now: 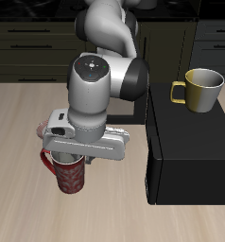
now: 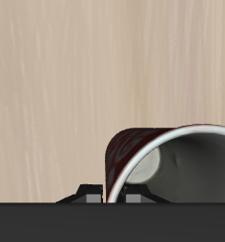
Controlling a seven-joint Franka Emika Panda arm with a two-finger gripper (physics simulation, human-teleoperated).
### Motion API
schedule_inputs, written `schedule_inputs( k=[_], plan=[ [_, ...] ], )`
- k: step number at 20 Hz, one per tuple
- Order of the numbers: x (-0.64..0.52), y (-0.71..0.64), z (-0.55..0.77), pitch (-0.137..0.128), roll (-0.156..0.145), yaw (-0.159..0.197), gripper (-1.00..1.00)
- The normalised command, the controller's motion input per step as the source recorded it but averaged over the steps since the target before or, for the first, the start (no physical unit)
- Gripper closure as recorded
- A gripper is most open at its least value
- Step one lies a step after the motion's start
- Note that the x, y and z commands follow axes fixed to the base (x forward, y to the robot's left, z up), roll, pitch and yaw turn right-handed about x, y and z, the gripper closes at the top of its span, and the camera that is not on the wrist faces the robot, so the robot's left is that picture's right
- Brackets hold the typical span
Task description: Open the microwave and place the red mug in it
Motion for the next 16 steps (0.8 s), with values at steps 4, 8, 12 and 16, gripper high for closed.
schedule_inputs(
  k=[4,8,12,16],
  plan=[
    [-0.42,-0.11,0.44,-0.155,-0.025,0.079,1.00],
    [-0.32,-0.05,0.12,-0.074,0.005,0.018,1.00],
    [-0.28,-0.14,0.11,-0.049,-0.026,0.013,1.00],
    [-0.22,-0.11,0.25,-0.095,-0.038,0.086,1.00]
  ],
)
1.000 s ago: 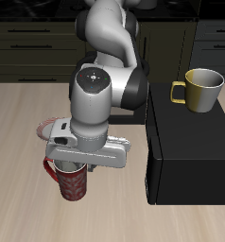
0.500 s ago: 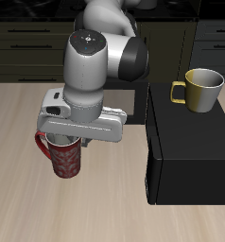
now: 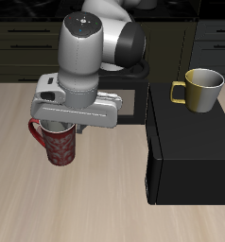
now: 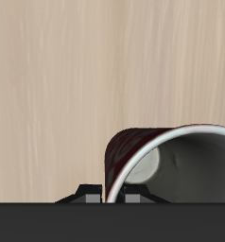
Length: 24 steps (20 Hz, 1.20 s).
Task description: Open the microwave and place the red mug in it
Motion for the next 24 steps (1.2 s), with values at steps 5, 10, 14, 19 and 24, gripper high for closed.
schedule_inputs(
  k=[5,10,14,19,24],
  plan=[
    [-0.37,-0.04,0.28,-0.109,-0.003,0.059,1.00],
    [-0.23,0.06,0.00,-0.073,0.012,0.032,1.00],
    [-0.13,0.01,-0.02,-0.010,0.004,-0.045,1.00],
    [-0.23,0.01,-0.04,-0.025,0.002,0.009,1.00],
    [-0.28,-0.04,0.01,-0.034,-0.005,-0.014,1.00]
  ],
)
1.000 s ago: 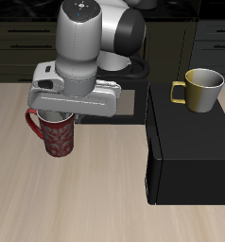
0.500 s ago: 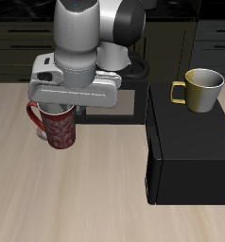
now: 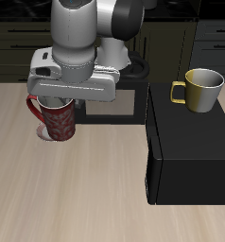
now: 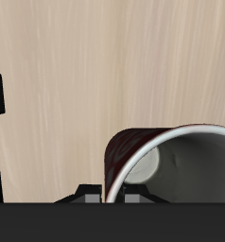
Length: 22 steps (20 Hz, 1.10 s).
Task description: Open the microwave and place the red mug in it
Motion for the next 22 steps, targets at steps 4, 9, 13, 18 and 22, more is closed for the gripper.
schedule_inputs(
  k=[4,9,13,18,22],
  plan=[
    [-0.23,0.04,0.02,-0.027,-0.003,0.059,1.00],
    [-0.09,-0.09,-0.08,-0.005,-0.011,-0.019,1.00],
    [-0.21,-0.22,-0.02,-0.010,-0.030,-0.047,1.00],
    [-0.27,0.01,0.04,-0.033,0.007,-0.015,1.00],
    [-0.16,0.03,-0.01,-0.002,0.001,-0.012,1.00]
  ],
)
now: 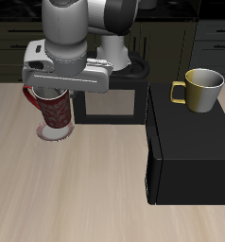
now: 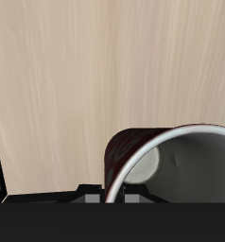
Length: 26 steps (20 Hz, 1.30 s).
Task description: Open the microwave and place the red mug in it
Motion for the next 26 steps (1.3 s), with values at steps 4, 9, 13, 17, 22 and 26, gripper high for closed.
schedule_inputs(
  k=[4,9,13,17,22,26],
  plan=[
    [-0.23,0.10,0.13,-0.050,0.001,-0.015,1.00],
    [-0.04,0.00,0.19,-0.029,-0.007,-0.022,1.00],
    [-0.04,0.00,0.02,-0.011,0.009,-0.043,1.00],
    [-0.02,0.09,-0.11,0.004,0.039,-0.033,1.00],
    [-0.13,0.13,-0.08,0.038,0.080,-0.090,1.00],
    [-0.14,0.17,-0.06,0.036,0.097,-0.067,1.00]
  ],
)
